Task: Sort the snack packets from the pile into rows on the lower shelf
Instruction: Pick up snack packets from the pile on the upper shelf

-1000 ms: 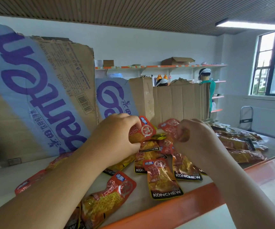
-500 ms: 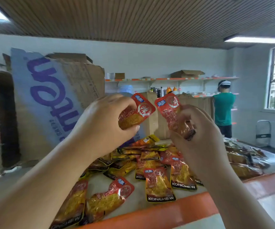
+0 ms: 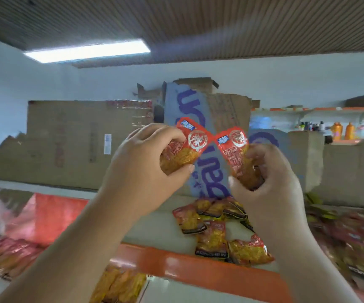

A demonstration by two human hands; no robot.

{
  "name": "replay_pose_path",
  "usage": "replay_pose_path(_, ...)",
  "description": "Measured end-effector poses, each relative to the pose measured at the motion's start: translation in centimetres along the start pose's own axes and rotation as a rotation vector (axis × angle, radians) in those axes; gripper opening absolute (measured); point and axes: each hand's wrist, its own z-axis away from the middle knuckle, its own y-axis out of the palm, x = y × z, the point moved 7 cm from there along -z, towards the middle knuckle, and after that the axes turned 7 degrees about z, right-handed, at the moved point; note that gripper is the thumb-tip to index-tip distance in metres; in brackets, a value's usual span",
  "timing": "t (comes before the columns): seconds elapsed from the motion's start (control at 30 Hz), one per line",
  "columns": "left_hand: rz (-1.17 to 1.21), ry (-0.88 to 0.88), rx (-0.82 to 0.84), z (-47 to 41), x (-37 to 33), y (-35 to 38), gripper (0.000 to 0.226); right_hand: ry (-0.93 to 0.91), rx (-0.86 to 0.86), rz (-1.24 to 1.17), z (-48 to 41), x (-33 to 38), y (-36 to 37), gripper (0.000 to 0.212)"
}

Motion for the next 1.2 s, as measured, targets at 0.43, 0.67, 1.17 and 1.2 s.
replay_pose_path(0.43, -0.184, -0.176, -0.049, 9.4, 16.9, -20.7, 0.042, -0.038, 0.201, -0.214, 5.9, 16.5, 21.5, 0.045)
replay_pose_path(0.67, -0.275, -0.381, -0.01, 16.9, 28.2, -31.3, 0.044, -0.056, 0.32, -0.367, 11.7, 25.2, 34.8, 0.045)
replay_pose_path(1.17, -0.354, -0.623, 0.176, 26.5, 48.1, -34.7, 0.046, 0.161, 0.556, -0.433, 19.4, 26.4, 59.6, 0.041)
replay_pose_path(1.2, -0.352, -0.624, 0.18, 26.9, 50.0, -34.2, 0.046, 0.172, 0.568, -0.423, 19.7, 26.0, 61.7, 0.042)
